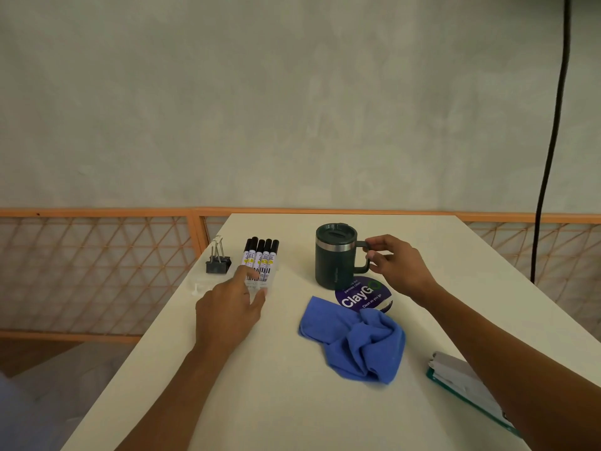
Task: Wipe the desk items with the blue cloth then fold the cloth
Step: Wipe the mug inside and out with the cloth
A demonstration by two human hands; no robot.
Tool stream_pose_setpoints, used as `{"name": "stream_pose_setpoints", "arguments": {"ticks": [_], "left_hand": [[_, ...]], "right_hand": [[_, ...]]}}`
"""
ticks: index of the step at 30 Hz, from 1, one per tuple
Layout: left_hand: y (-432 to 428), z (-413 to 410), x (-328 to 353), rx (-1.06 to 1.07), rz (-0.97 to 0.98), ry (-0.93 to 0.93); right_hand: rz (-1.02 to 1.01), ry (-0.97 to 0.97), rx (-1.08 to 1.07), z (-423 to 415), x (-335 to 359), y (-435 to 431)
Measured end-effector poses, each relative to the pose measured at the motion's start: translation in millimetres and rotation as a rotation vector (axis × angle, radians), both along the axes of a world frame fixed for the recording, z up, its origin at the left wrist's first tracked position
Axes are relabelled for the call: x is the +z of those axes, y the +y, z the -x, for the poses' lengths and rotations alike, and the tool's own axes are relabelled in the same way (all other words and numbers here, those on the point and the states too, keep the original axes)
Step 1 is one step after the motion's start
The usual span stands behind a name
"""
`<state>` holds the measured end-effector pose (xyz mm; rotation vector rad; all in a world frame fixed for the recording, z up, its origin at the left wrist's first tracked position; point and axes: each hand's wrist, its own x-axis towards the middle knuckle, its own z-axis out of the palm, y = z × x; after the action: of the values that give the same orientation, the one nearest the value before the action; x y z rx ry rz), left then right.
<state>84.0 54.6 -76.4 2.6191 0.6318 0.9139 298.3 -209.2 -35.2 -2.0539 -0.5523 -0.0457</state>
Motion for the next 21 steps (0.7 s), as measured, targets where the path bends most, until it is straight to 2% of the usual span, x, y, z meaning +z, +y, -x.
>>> {"name": "stream_pose_setpoints", "arguments": {"ticks": [5, 16, 21], "left_hand": [[9.7, -1.0, -2.7, 0.081, -0.013, 0.047], [12.6, -7.6, -8.7, 0.134, -0.094, -0.024], [13.5, -8.6, -11.1, 0.146, -0.094, -0.024]], "right_hand": [[-0.006, 0.008, 0.009, 3.4, 5.7, -1.0], [0.060, -0.087, -0.075, 16.1, 9.4, -12.3], [0.197, -0.062, -0.025, 21.1, 15.2, -22.4]]}}
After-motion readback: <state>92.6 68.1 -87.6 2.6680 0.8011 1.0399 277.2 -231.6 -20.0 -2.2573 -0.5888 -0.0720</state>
